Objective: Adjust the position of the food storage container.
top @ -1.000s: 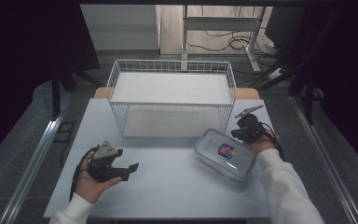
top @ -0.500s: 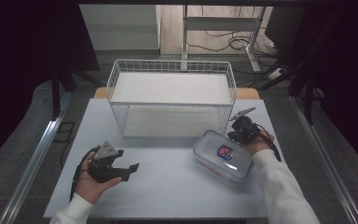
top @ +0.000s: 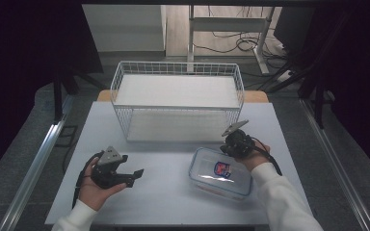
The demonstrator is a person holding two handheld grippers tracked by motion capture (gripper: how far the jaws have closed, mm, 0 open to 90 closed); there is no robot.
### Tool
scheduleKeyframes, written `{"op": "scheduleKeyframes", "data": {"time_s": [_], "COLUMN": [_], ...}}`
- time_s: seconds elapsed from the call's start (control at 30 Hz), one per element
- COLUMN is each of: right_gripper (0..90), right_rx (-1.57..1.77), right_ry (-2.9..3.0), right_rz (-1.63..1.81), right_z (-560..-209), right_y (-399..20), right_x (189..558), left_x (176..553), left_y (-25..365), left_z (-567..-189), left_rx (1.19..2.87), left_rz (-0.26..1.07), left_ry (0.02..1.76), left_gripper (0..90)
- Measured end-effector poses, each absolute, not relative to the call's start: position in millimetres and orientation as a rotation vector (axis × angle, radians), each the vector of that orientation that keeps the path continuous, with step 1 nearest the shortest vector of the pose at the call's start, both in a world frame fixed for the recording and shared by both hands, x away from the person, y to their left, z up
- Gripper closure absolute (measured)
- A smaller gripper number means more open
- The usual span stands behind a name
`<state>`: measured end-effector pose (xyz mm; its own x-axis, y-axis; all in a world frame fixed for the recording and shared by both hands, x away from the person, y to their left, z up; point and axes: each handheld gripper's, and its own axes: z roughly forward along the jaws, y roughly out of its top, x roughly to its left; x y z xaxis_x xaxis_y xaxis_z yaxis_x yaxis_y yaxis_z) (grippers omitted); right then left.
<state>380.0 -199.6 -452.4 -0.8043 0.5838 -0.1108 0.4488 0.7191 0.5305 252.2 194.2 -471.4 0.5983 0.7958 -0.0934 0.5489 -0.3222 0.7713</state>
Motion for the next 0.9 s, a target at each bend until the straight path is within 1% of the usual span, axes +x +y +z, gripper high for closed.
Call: {"op": "scheduleKeyframes", "data": {"time_s": [0.2, 0.3, 0.43, 0.5, 0.53, 0.7, 0.77, 0.9], "right_gripper": [88.9, 88.9, 88.9, 88.9, 88.9, 88.8, 88.8, 88.8], "right_rx": [0.786, 0.793, 0.918, 1.027, 1.027, 1.198, 1.238, 1.267], "right_ry": [2.675, 2.661, 2.563, 2.500, 2.500, 2.460, 2.490, 2.509], "right_rz": [0.730, 0.745, 0.836, 0.807, 0.807, 0.710, 0.694, 0.702], "right_z": [-453.0, -446.2, -425.2, -422.3, -422.3, -438.0, -450.5, -462.3], "right_y": [-193.3, -198.8, -232.4, -266.8, -266.8, -304.0, -311.2, -310.8], "right_x": [373.0, 370.6, 354.2, 332.4, 332.4, 301.3, 289.6, 284.5], "left_x": [251.8, 251.5, 250.2, 250.0, 250.1, 249.5, 249.7, 251.3], "left_y": [194.8, 195.7, 198.7, 199.4, 199.2, 193.5, 191.7, 192.0], "left_z": [-471.6, -471.5, -472.2, -473.3, -473.7, -473.2, -473.5, -474.0], "left_rx": [2.016, 2.014, 2.012, 2.012, 2.013, 2.028, 2.034, 2.024], "left_rz": [0.385, 0.387, 0.386, 0.384, 0.382, 0.388, 0.388, 0.387], "left_ry": [1.069, 1.071, 1.071, 1.076, 1.077, 1.064, 1.063, 1.075], "left_gripper": [21.5, 21.4, 21.5, 21.6, 21.6, 21.5, 21.5, 21.5]}}
